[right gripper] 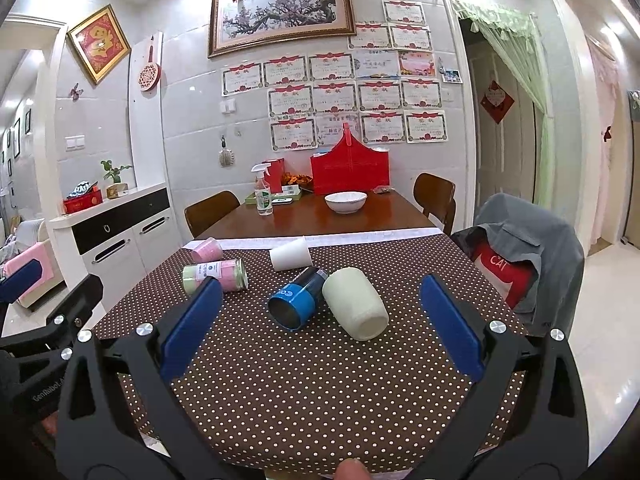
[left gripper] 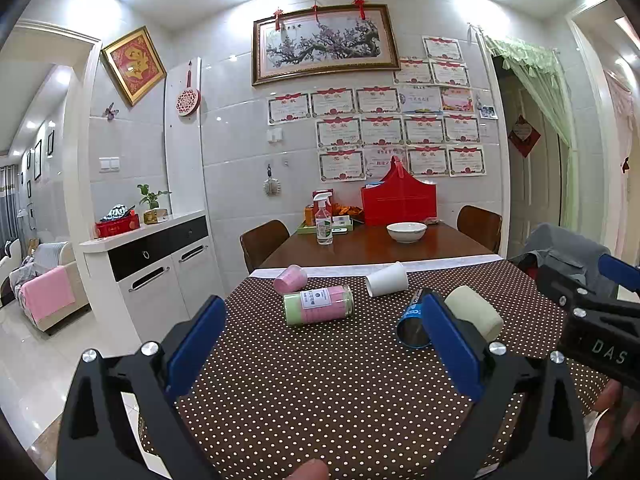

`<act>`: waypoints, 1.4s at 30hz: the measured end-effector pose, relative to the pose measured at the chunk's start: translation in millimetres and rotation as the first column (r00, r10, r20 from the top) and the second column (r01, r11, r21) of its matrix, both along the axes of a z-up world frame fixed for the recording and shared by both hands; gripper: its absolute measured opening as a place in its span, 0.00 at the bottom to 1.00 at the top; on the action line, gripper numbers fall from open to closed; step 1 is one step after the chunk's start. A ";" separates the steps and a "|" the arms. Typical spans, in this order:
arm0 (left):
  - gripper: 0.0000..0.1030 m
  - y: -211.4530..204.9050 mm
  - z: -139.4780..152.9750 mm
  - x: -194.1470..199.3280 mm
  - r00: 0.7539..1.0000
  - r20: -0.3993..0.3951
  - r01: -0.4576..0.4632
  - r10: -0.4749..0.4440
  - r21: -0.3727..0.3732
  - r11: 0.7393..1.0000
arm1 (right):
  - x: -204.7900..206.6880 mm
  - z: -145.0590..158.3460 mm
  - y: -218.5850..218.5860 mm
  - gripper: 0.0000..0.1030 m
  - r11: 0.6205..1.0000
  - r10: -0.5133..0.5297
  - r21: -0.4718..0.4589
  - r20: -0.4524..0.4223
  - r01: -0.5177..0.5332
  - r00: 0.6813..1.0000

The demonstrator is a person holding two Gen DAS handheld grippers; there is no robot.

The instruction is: Flip cup upside down

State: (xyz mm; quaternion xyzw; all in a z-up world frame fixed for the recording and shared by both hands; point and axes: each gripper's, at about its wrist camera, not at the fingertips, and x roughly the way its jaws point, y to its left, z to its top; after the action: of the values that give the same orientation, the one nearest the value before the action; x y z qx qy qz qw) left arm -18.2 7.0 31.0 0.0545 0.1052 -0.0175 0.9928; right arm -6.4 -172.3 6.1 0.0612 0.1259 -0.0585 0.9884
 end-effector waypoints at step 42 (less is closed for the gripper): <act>0.94 -28.9 -0.2 60.6 0.997 -0.054 0.050 -0.048 0.045 0.998 | 43.1 2.5 -12.9 0.94 0.999 0.013 -0.035 -0.019 -0.014 1.000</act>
State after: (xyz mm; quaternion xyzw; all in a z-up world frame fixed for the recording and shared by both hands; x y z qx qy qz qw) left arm 42.4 -22.0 30.7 0.0796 0.1307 -0.0408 0.9874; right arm 36.7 -185.1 8.6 0.0426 0.1346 -0.0546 0.9885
